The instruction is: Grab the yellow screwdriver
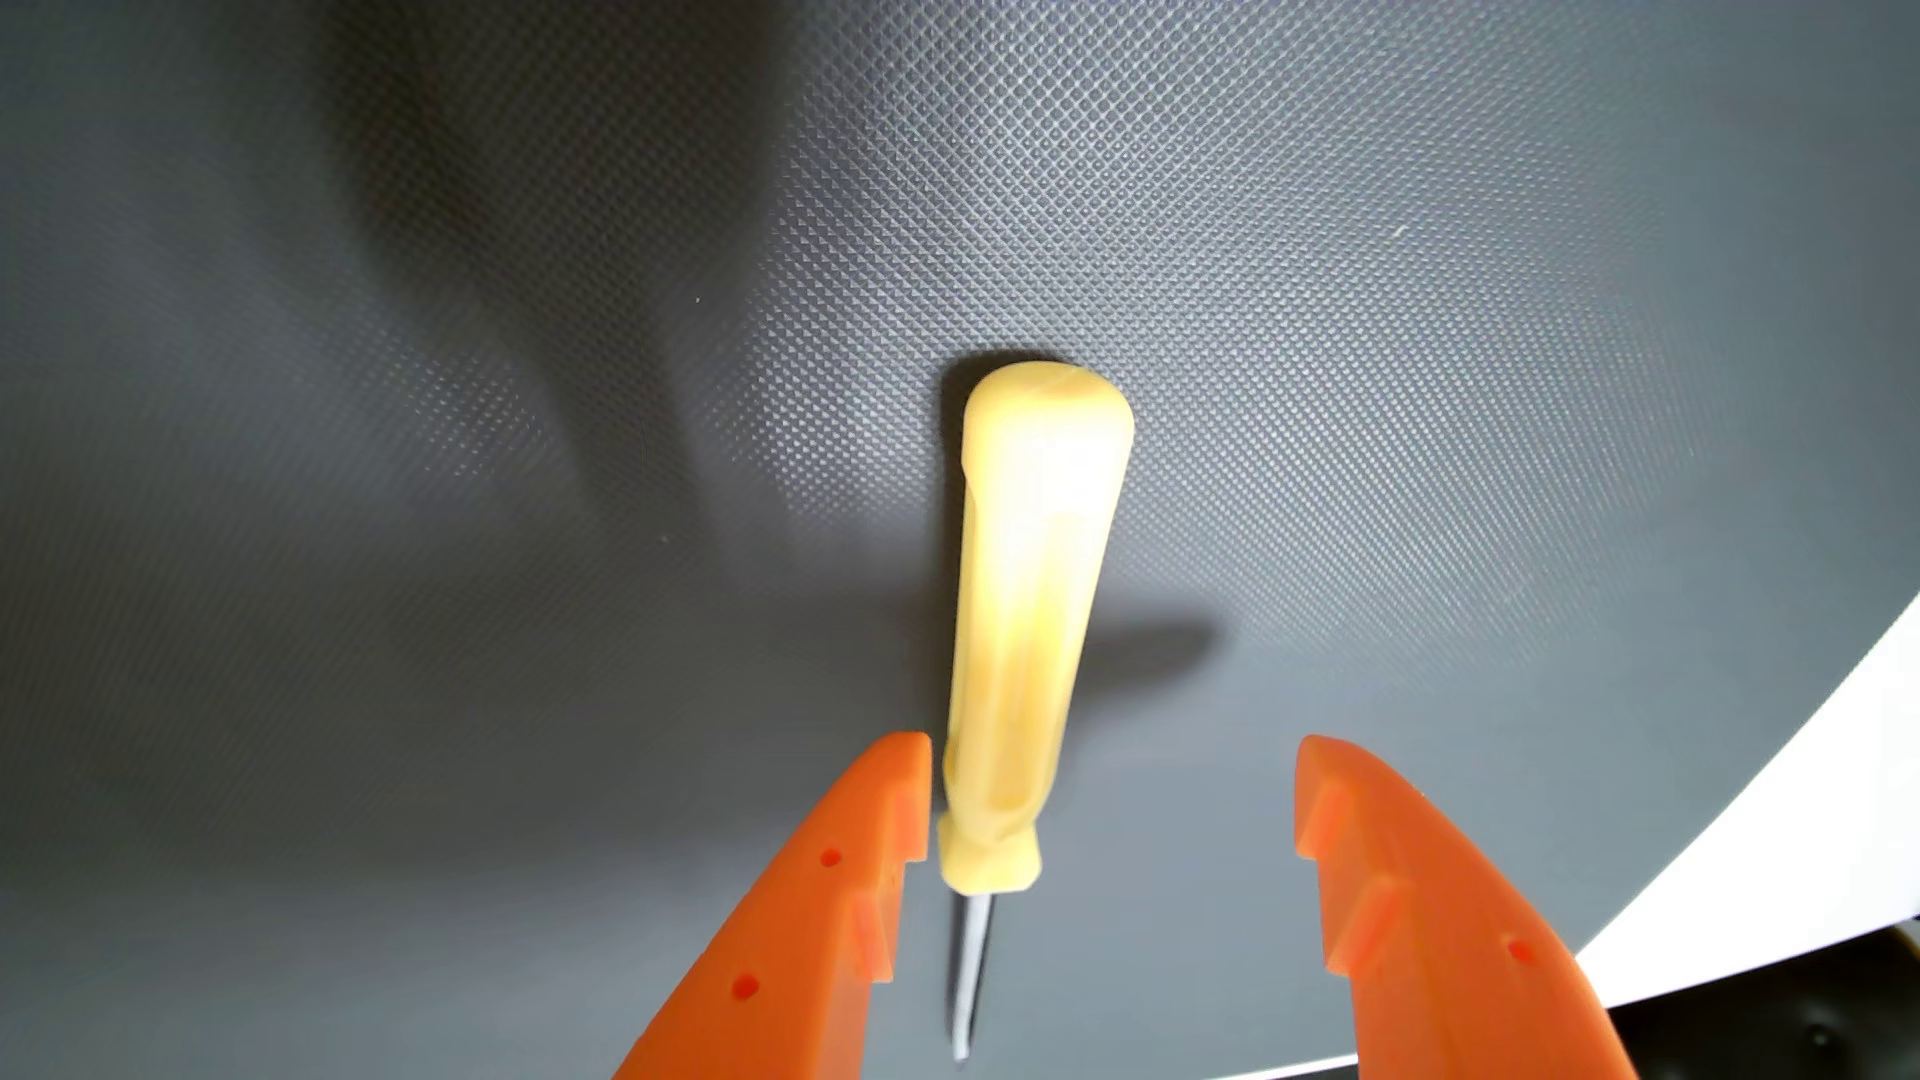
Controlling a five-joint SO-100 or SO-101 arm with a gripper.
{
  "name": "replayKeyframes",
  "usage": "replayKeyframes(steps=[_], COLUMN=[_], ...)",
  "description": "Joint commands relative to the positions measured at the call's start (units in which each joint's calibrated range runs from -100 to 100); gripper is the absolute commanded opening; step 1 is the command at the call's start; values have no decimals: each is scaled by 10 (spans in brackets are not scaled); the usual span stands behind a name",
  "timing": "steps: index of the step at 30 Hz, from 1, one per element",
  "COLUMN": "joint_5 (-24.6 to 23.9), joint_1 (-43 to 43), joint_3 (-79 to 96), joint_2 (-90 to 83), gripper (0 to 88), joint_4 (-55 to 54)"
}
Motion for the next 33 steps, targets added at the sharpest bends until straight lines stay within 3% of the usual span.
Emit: replayKeyframes(steps=[1,33], joint_5=[-1,2], joint_1=[-2,3], joint_3=[-21,33], joint_2=[1,10], gripper=[211,212], joint_4=[3,-15])
